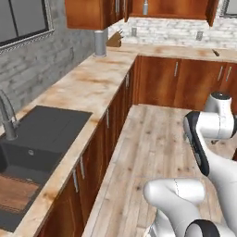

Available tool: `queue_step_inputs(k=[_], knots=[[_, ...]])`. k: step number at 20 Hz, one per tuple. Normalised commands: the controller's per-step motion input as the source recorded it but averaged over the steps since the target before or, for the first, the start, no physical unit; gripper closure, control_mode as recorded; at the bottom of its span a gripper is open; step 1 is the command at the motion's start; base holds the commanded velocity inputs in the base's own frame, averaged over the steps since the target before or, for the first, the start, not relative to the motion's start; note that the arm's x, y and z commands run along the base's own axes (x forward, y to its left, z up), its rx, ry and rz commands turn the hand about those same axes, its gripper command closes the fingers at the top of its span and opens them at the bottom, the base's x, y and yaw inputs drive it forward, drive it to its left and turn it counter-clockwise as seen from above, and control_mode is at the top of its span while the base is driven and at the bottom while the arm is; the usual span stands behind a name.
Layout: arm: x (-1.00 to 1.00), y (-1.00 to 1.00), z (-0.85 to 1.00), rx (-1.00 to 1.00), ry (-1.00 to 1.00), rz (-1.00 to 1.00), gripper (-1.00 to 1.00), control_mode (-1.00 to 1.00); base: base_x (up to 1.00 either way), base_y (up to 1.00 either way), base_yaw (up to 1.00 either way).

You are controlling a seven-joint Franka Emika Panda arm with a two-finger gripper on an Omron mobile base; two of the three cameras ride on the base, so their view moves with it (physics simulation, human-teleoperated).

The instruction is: Move the cutting board and knife to the sink. Then move spray from the cabinet to the counter.

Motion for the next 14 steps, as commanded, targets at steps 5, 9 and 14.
queue_step_inputs(k=[5, 9, 14], knots=[[0.0, 0.0, 0.0, 0.0, 0.0, 0.0, -1.0, 1.0, 0.01, -0.06, -0.73], [0.0, 0.0, 0.0, 0.0, 0.0, 0.0, -1.0, 1.0, 0.39, -0.01, -0.49], [0.0, 0.0, 0.0, 0.0, 0.0, 0.0, -1.0, 1.0, 0.71, 0.0, -0.25]])
